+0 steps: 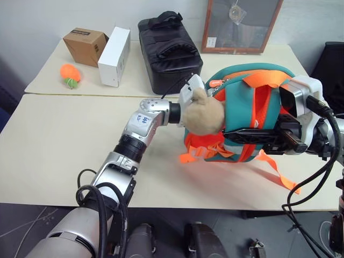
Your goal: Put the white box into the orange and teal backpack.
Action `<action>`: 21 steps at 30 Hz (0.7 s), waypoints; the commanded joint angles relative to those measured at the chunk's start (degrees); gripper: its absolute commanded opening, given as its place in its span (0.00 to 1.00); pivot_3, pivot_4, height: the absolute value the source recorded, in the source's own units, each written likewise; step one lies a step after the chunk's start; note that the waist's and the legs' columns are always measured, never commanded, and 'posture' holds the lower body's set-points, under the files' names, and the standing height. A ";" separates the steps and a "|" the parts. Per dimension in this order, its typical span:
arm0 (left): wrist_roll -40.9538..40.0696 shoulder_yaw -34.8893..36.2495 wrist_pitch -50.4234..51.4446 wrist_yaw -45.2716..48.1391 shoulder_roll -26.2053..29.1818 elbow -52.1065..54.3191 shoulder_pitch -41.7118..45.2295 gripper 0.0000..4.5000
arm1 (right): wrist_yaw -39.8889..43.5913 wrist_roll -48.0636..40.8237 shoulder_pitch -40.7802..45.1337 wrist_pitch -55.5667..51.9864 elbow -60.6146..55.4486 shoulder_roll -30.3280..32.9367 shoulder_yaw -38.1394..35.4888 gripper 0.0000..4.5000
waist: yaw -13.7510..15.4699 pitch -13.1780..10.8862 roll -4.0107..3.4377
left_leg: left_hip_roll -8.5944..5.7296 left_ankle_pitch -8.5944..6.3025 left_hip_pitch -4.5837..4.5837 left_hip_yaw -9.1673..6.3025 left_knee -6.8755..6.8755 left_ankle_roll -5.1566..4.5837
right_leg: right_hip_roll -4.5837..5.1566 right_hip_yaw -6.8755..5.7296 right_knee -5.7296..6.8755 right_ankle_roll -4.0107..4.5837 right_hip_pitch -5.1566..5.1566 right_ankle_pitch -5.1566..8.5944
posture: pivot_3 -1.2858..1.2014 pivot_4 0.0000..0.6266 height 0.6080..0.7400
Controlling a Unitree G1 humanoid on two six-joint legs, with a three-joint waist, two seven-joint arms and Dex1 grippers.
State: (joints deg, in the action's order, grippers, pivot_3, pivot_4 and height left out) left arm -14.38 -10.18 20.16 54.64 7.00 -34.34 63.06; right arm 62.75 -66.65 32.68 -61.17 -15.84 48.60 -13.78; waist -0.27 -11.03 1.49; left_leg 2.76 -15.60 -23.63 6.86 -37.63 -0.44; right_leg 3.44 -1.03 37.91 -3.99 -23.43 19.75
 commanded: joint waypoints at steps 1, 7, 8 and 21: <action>-3.04 3.13 3.44 2.39 3.64 8.25 -1.28 0.76 | -0.80 -1.15 -0.19 1.06 -1.81 -0.47 -0.86 0.00 | -0.12 0.00 0.00 | 0.02 0.02 0.00 -0.01 0.02 -0.03 | -0.01 -0.01 0.02 0.00 -0.01 0.00 | 0.52 0.24 1.00; -11.81 7.61 16.08 7.69 15.41 28.02 -9.51 1.00 | -1.73 -0.65 -1.03 1.39 -1.43 -0.93 -1.03 0.00 | -1.50 0.00 -0.01 | 0.05 0.38 0.22 -0.01 0.47 0.43 | -0.03 0.03 0.10 0.03 -0.02 0.01 | 0.52 0.24 1.00; -13.03 8.34 17.79 8.20 17.31 30.30 -10.45 1.00 | -1.72 -0.31 -1.22 1.58 -1.28 -0.98 -0.87 0.00 | -1.36 0.00 -0.01 | 0.06 0.39 0.23 -0.03 0.47 0.46 | -0.04 0.01 0.15 0.05 -0.02 0.02 | 0.52 0.24 1.00; -26.57 16.22 31.17 1.96 26.32 49.26 -13.16 1.00 | -1.65 3.12 -0.76 3.57 1.10 -1.72 1.77 0.00 | -0.89 0.00 0.00 | -0.05 0.42 0.22 -0.11 0.38 0.34 | 0.07 -0.02 0.08 0.02 0.11 0.01 | 0.52 0.24 1.00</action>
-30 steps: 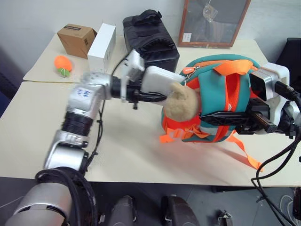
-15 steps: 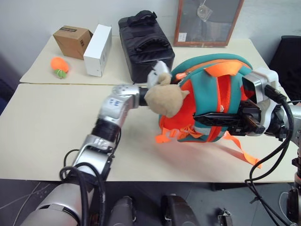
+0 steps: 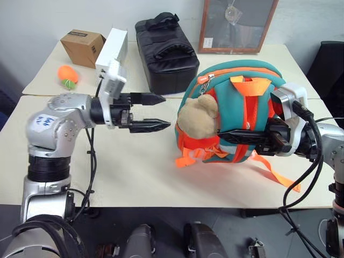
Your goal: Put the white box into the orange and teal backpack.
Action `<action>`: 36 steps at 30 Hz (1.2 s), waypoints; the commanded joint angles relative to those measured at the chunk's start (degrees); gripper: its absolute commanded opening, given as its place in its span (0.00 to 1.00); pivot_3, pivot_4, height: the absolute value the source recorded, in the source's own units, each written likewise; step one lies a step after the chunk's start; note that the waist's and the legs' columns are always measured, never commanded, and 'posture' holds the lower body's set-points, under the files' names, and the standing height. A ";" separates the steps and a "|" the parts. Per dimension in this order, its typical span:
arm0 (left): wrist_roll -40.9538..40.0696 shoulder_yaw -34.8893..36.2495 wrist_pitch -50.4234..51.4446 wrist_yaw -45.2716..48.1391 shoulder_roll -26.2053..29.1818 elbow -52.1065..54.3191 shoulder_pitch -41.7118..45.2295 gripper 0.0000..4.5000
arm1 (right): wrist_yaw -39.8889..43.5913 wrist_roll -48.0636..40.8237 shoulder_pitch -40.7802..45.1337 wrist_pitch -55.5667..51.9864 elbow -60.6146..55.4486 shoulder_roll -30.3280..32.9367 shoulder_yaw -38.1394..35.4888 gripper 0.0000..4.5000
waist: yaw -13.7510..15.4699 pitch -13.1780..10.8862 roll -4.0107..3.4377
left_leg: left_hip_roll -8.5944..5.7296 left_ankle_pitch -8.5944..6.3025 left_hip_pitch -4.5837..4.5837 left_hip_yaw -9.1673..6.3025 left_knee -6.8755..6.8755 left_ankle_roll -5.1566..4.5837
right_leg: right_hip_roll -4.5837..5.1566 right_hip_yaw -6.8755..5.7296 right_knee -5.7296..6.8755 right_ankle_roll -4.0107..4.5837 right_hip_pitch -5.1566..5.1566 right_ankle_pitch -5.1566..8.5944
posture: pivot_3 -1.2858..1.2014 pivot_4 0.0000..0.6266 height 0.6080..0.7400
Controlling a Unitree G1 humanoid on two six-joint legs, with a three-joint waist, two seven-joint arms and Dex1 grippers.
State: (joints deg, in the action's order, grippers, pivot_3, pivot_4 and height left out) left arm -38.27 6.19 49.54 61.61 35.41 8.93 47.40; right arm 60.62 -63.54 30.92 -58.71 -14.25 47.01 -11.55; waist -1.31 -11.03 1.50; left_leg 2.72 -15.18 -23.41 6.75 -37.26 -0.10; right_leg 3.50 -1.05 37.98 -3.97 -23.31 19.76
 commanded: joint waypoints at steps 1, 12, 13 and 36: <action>-2.09 -1.48 2.05 -6.71 -3.01 7.46 2.55 1.00 | 0.43 -0.08 1.02 1.05 -0.54 -0.18 -0.43 0.00 | 0.18 0.00 0.00 | -0.02 -0.01 0.00 0.00 -0.02 -0.02 | 0.01 0.00 0.00 -0.02 0.02 -0.01 | 0.52 0.24 1.00; 11.60 -17.39 -7.20 -13.41 -7.84 4.51 0.57 1.00 | -0.85 -1.06 1.91 0.31 -0.84 -1.22 -0.63 0.00 | -0.13 0.00 0.00 | 0.00 0.03 0.13 0.09 0.03 0.04 | -0.09 0.10 -0.02 -0.04 0.07 -0.02 | 0.52 0.24 1.00; 10.70 -16.61 -7.07 -13.44 -8.75 4.21 0.64 1.00 | -0.93 -1.08 1.89 0.27 -0.91 -1.28 -0.69 0.00 | -0.11 0.00 0.00 | -0.01 0.03 0.12 0.09 0.02 0.03 | -0.08 0.10 -0.02 -0.04 0.07 -0.02 | 0.52 0.24 1.00; 1.07 -3.82 -2.37 -6.97 -0.79 -0.63 3.88 0.19 | -3.12 -0.50 -1.61 1.88 0.45 -0.51 -3.48 0.00 | -0.20 0.00 0.00 | 0.00 0.03 0.11 0.08 0.04 0.02 | -0.06 0.08 -0.02 -0.04 0.06 -0.02 | 0.52 0.24 1.00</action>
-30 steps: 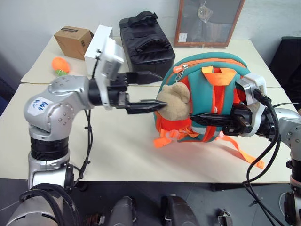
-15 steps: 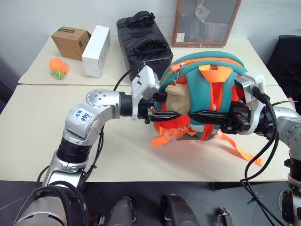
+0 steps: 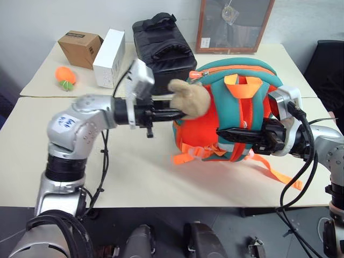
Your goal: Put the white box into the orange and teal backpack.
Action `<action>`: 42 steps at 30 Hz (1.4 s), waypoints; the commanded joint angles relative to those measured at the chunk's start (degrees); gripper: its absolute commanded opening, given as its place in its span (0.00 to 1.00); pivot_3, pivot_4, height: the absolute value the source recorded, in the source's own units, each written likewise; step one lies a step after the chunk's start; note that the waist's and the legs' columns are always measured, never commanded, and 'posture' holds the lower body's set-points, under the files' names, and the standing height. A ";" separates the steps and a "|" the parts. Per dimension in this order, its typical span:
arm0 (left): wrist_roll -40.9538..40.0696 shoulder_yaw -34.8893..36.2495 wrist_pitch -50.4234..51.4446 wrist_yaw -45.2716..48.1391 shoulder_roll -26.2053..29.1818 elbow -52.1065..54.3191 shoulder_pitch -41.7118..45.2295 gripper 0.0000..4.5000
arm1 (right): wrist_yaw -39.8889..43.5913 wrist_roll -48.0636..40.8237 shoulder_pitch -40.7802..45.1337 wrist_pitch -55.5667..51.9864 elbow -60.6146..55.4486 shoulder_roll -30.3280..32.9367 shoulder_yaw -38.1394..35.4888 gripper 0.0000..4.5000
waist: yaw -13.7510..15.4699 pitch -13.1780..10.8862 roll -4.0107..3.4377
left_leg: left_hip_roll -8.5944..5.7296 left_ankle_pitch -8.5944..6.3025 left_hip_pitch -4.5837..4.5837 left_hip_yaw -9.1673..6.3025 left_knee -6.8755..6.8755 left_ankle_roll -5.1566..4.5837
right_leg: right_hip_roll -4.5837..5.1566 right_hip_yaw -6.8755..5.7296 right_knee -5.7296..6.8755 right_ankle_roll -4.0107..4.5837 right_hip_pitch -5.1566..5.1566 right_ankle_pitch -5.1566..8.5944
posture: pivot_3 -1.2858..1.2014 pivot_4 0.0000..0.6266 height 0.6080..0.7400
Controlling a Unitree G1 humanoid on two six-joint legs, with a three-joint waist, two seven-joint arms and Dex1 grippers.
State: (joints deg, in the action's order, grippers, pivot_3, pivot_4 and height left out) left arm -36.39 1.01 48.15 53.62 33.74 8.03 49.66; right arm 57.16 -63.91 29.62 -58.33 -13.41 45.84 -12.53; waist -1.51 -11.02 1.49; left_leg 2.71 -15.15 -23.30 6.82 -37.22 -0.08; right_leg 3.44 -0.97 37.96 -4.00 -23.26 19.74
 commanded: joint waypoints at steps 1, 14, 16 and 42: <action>-0.69 0.97 -1.09 0.89 0.64 0.32 1.80 0.19 | 0.28 -0.02 -0.33 1.59 -0.37 0.53 -2.42 0.00 | 0.03 0.00 0.00 | -0.01 -0.01 0.00 0.00 0.00 -0.01 | 0.01 0.00 -0.01 0.00 0.00 0.00 | 0.52 0.24 1.00; 3.45 3.05 -4.45 3.34 7.97 -10.30 0.01 0.10 | 1.59 -0.36 -2.68 2.58 -1.06 2.57 -5.66 0.00 | -0.10 0.00 0.00 | 0.03 0.01 0.02 0.04 0.02 0.03 | -0.04 0.02 0.03 0.01 -0.04 0.00 | 0.52 0.24 1.00; 3.88 2.31 -6.20 7.59 11.13 -11.34 -2.53 0.10 | 2.20 -2.56 -4.05 1.84 -2.19 3.23 -7.74 0.00 | -0.11 0.00 0.00 | 0.02 0.01 0.01 0.05 0.01 0.02 | -0.03 0.01 0.02 0.01 -0.04 0.00 | 0.52 0.24 1.00; 30.75 -14.66 -36.62 3.32 -4.86 -41.94 2.79 0.10 | -16.66 -13.23 -15.03 6.85 -20.17 -1.48 -10.65 0.00 | 1.38 0.03 0.02 | -0.03 -0.19 -0.03 0.02 -0.13 -0.53 | 0.04 0.02 -0.01 -0.09 0.04 -0.06 | 0.52 0.24 1.00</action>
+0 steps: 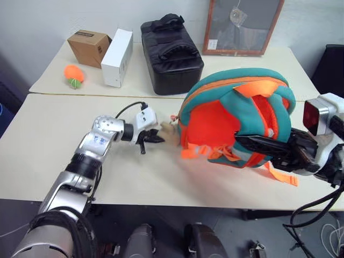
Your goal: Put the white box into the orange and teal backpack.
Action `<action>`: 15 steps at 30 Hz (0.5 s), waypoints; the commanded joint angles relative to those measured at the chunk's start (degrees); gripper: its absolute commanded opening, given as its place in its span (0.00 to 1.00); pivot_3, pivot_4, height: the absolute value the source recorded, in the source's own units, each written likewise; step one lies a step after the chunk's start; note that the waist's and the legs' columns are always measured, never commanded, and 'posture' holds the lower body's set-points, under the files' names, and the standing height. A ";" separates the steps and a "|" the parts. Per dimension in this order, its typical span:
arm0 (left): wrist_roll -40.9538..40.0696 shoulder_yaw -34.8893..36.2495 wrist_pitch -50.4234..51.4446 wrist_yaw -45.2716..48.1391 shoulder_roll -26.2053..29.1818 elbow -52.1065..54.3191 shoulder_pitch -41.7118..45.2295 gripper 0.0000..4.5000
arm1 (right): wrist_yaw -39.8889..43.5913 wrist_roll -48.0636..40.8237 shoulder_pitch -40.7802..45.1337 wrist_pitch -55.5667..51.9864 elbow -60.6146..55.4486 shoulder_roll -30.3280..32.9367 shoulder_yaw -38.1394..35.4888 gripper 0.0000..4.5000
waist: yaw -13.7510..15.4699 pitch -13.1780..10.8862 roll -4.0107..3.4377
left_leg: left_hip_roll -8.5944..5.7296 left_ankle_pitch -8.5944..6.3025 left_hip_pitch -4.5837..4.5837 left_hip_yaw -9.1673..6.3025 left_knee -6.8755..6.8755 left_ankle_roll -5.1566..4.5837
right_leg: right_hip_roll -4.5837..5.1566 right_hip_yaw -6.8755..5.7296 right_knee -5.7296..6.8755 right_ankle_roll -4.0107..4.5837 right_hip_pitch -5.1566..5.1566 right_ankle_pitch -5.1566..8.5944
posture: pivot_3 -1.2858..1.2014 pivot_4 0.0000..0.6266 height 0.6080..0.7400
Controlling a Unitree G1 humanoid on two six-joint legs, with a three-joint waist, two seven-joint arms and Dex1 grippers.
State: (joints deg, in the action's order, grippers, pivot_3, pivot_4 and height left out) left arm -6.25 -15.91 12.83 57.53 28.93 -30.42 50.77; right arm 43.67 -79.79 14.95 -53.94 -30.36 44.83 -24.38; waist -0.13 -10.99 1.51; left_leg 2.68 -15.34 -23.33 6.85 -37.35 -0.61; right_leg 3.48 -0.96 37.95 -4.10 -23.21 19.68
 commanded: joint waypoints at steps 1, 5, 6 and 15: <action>0.44 2.66 -1.49 0.03 0.08 -3.86 1.90 0.10 | -3.45 5.31 -1.04 3.29 -3.93 -0.46 2.26 0.00 | -0.14 0.00 0.00 | -0.02 0.00 0.00 0.01 0.01 0.00 | 0.02 0.00 0.00 0.00 0.00 0.00 | 0.52 0.24 1.00; -2.50 5.24 1.49 4.79 2.92 0.40 -1.41 0.25 | -2.72 12.87 -4.54 5.19 -2.56 1.35 3.87 0.26 | -0.23 0.00 0.00 | 0.00 0.09 -0.04 0.07 0.04 0.26 | -0.01 0.00 -0.01 0.00 -0.08 0.00 | 0.52 0.24 1.00; -3.90 6.17 3.27 6.52 4.41 3.30 -3.40 0.29 | -1.35 14.48 -5.98 5.82 -1.83 2.17 3.11 0.32 | -0.40 0.00 0.00 | 0.00 0.10 -0.04 0.10 0.05 0.27 | -0.01 0.02 -0.01 0.00 -0.11 0.00 | 0.52 0.24 1.00; -18.76 20.60 19.38 15.51 21.38 29.18 -22.20 0.95 | 19.50 24.09 -19.70 9.74 12.53 15.47 -13.69 1.00 | -1.37 0.00 0.00 | 0.03 0.12 0.06 0.04 0.09 0.23 | 0.00 0.02 0.01 0.03 0.03 0.02 | 0.52 0.24 1.00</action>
State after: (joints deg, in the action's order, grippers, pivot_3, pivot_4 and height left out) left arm -21.27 -0.37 29.69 71.80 47.79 -5.87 29.25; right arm 57.29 -56.49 -3.75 -44.98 -20.65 57.54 -32.11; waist -1.50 -10.99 1.51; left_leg 2.71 -15.24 -23.21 6.88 -37.24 -0.43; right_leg 3.49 -0.94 37.95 -4.06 -23.14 19.70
